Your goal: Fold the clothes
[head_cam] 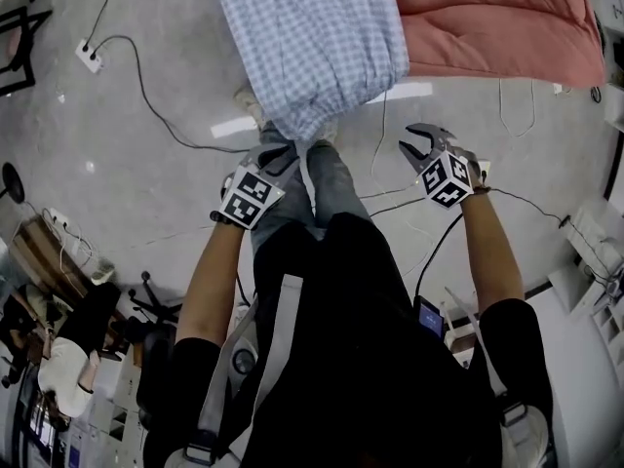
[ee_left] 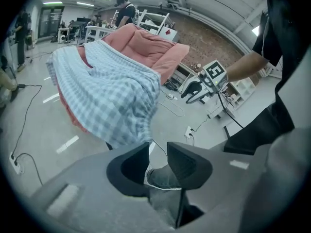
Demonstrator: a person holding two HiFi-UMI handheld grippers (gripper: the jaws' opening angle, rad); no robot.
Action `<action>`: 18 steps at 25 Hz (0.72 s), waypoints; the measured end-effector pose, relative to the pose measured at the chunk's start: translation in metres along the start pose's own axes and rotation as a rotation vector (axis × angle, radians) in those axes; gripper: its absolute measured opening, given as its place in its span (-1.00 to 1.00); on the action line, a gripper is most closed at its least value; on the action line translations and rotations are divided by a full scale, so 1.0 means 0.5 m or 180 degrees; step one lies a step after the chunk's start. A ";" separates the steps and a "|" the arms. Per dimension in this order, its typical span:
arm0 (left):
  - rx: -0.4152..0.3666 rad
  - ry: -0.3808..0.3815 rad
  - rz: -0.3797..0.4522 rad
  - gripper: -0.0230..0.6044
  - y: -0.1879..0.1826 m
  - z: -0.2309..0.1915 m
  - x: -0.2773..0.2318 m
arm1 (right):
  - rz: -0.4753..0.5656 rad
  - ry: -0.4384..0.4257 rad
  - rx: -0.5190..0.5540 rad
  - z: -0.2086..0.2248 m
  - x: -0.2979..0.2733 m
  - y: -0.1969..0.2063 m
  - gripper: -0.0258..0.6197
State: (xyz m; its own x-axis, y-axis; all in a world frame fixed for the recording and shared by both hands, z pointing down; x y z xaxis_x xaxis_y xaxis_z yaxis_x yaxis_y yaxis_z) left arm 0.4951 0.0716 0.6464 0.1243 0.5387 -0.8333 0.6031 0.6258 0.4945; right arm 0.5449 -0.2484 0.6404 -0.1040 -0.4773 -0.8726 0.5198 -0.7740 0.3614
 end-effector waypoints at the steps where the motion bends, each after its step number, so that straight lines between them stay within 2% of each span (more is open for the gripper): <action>1: -0.0015 0.0013 -0.0023 -0.51 0.003 0.004 -0.002 | 0.0000 -0.0016 -0.0015 -0.004 -0.001 0.003 -0.51; 9: -0.0017 -0.0017 0.0049 -0.51 -0.040 -0.005 0.032 | 0.0134 0.0059 -0.0069 0.005 0.056 -0.036 -0.51; 14: -0.0034 -0.0116 0.0161 -0.54 -0.120 -0.052 0.069 | 0.0299 0.0234 -0.0050 0.057 0.116 -0.092 -0.51; 18: -0.0012 -0.0264 0.0396 -0.60 -0.200 -0.117 0.132 | 0.0499 0.0332 -0.0051 0.095 0.161 -0.178 -0.51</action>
State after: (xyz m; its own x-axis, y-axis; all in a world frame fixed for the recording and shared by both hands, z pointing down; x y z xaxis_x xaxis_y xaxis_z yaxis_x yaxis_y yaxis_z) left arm 0.3970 0.0778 0.5563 0.2627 0.5637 -0.7831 0.5760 0.5595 0.5960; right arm 0.4501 -0.2375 0.5535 0.0674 -0.5452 -0.8356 0.5363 -0.6864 0.4911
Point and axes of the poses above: the fingertips, and each gripper's own axes: x backward along the fingers, z to its right, y out of its underside, the point moved 9 cm from there along x, backward along the fingers, and after that the axes turned 14 degrees about -y, right-handed, at the moved point
